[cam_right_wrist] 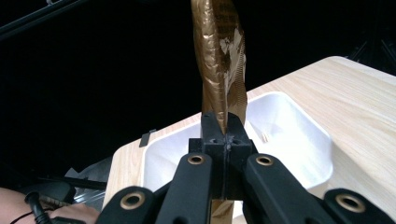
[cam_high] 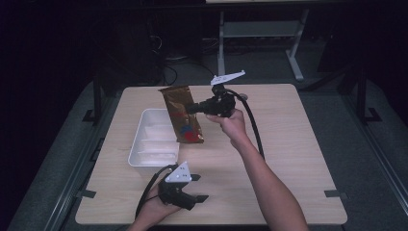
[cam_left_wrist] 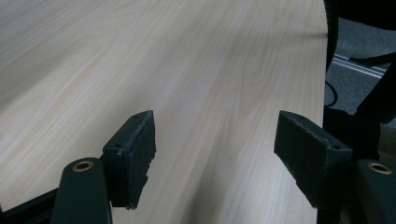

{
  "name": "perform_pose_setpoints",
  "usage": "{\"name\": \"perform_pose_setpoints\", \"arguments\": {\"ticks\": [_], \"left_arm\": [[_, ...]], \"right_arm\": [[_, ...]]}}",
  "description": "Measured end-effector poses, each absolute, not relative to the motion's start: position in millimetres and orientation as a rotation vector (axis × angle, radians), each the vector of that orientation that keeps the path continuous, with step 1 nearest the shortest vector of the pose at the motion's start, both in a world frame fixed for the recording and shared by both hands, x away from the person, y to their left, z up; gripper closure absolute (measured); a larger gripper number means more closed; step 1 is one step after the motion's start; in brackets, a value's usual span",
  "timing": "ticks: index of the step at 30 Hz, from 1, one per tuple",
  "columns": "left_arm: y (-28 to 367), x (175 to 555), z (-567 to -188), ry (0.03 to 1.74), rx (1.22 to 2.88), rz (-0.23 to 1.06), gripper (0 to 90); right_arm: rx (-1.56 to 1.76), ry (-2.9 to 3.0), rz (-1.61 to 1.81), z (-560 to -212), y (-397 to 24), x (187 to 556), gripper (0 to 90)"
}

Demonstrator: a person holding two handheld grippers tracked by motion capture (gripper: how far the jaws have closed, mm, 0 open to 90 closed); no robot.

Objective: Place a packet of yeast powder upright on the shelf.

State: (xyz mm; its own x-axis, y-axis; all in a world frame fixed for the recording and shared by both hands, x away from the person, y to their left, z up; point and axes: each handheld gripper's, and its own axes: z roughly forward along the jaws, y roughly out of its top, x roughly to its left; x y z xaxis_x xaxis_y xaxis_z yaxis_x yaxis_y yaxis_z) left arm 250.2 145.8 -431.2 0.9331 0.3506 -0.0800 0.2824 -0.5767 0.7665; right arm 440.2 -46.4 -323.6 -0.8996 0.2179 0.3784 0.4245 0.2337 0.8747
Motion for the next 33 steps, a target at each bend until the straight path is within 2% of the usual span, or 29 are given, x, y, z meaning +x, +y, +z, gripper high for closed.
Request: {"name": "perform_pose_setpoints", "arguments": {"ticks": [20, 33], "left_arm": [[155, 244, -430, 0.441, 2.219, 0.13, 29.0], [156, 244, -428, 0.44, 2.21, 0.147, 29.1]], "right_arm": [[-0.506, -2.284, -1.742, -316, 5, 434, 90.0], [-0.44, -2.271, -1.664, -333, 44, 428, 90.0]]}}
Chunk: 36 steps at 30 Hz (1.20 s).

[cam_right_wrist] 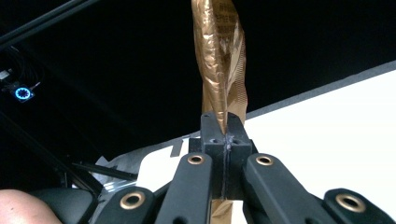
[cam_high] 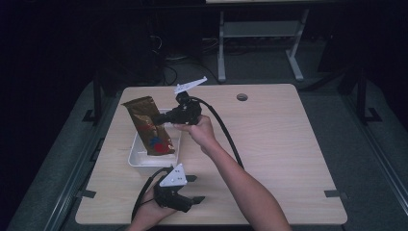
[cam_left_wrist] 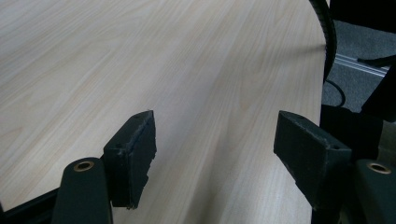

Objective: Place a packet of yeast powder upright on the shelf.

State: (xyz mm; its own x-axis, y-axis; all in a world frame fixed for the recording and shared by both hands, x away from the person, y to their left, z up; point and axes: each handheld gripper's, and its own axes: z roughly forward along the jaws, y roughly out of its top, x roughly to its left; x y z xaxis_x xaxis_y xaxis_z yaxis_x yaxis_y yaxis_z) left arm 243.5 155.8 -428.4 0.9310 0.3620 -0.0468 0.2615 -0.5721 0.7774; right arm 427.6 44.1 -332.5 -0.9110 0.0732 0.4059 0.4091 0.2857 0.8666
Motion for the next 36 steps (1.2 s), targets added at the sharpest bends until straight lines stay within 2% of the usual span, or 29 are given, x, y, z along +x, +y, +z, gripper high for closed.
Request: {"name": "perform_pose_setpoints", "arguments": {"ticks": [30, 36], "left_arm": [[152, 247, -439, 0.442, 2.271, 0.136, 29.0], [151, 248, -439, 0.437, 2.277, 0.134, 29.0]], "right_arm": [[-0.449, -2.285, -1.467, -399, 69, 429, 88.5], [-0.454, -2.312, -1.468, -400, 71, 427, 88.8]]}}
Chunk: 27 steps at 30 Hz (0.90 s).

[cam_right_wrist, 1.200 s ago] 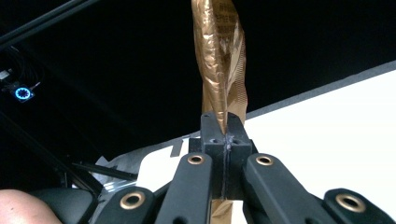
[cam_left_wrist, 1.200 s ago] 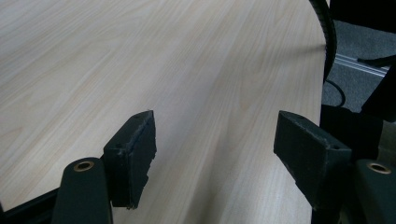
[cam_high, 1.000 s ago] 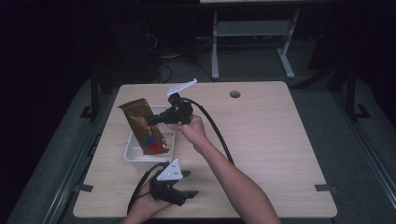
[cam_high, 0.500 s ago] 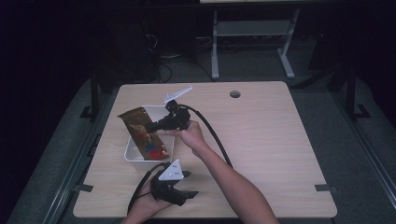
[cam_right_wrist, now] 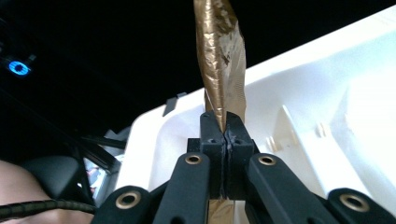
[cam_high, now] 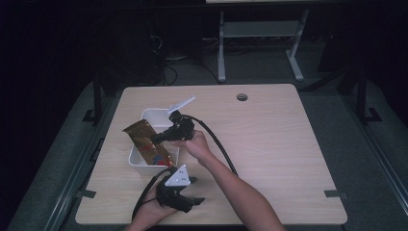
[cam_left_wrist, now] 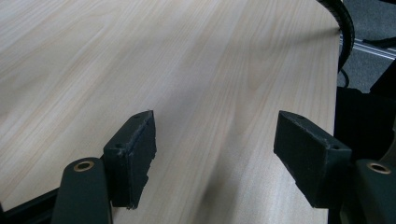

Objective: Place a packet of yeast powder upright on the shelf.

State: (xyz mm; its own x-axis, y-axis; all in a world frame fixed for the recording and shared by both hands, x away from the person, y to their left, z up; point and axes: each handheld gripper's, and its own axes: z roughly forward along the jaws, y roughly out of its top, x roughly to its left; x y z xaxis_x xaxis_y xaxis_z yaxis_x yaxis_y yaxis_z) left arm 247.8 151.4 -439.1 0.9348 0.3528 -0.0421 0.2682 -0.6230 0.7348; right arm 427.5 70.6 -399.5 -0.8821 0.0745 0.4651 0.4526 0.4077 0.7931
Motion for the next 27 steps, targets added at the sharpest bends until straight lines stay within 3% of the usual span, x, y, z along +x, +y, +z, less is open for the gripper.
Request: {"name": "perform_pose_setpoints", "arguments": {"ticks": [18, 27], "left_arm": [[150.9, 247.8, -438.8, 0.433, 2.273, 0.129, 28.7], [150.4, 248.0, -438.9, 0.433, 2.271, 0.122, 28.3]], "right_arm": [[-0.457, -2.315, -1.477, -400.5, 77.8, 426.1, 88.1], [-0.487, -2.409, -1.428, -392.3, 77.6, 426.3, 69.2]]}}
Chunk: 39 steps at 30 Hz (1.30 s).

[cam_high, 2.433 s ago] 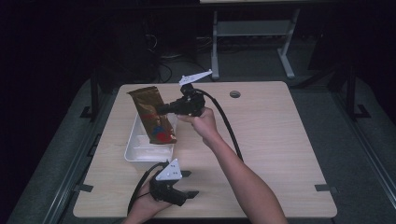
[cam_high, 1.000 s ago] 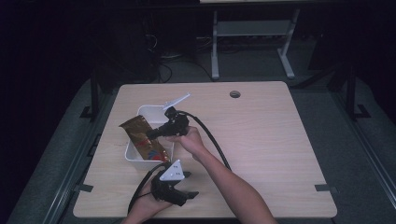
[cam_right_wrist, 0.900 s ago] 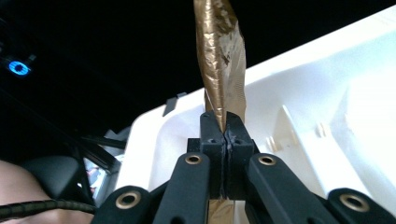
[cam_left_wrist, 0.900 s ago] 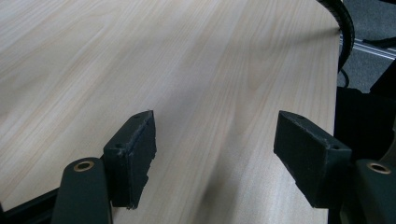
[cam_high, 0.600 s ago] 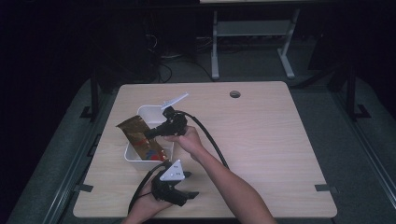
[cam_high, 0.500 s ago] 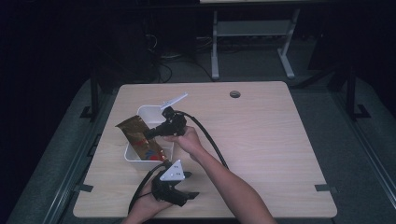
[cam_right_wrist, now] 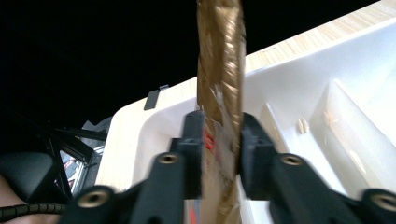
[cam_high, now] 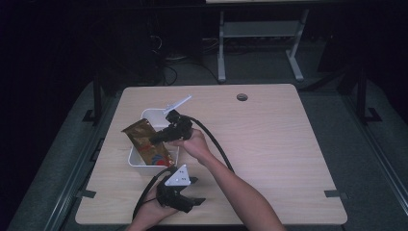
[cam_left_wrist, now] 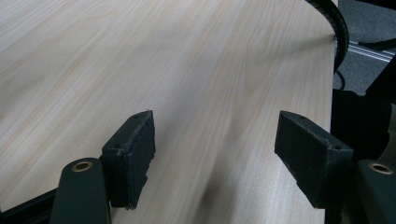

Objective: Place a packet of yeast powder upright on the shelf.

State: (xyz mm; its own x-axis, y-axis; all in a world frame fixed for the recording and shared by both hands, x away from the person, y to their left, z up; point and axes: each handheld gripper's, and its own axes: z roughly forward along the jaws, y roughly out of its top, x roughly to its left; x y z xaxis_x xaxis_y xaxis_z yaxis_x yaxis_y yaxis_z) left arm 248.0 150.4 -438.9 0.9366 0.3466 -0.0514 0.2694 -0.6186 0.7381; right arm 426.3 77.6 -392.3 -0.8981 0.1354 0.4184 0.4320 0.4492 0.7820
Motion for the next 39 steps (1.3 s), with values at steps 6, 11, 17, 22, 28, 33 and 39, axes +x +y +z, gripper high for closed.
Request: {"name": "perform_pose_setpoints", "arguments": {"ticks": [6, 11, 17, 22, 28, 33, 39], "left_arm": [[150, 248, -439, 0.434, 2.267, 0.121, 28.3], [150, 247, -439, 0.433, 2.265, 0.123, 28.5], [150, 247, -439, 0.434, 2.265, 0.12, 28.5], [150, 247, -439, 0.431, 2.268, 0.121, 28.5], [150, 248, -439, 0.436, 2.266, 0.117, 28.5], [151, 248, -439, 0.443, 2.26, 0.118, 28.4], [151, 248, -438, 0.444, 2.254, 0.123, 28.4]], "right_arm": [[-0.475, -2.439, -1.416, -385, 86, 426, 71.4], [-0.443, -2.376, -1.437, -384, 87, 424, 90.0], [-0.458, -2.315, -1.503, -388, 84, 418, 89.3], [-0.485, -2.307, -1.508, -392, 75, 419, 85.9], [-0.51, -2.337, -1.478, -391, 58, 421, 84.3], [-0.527, -2.356, -1.453, -392, 50, 421, 80.3], [-0.543, -2.375, -1.434, -392, 46, 422, 73.9]]}}
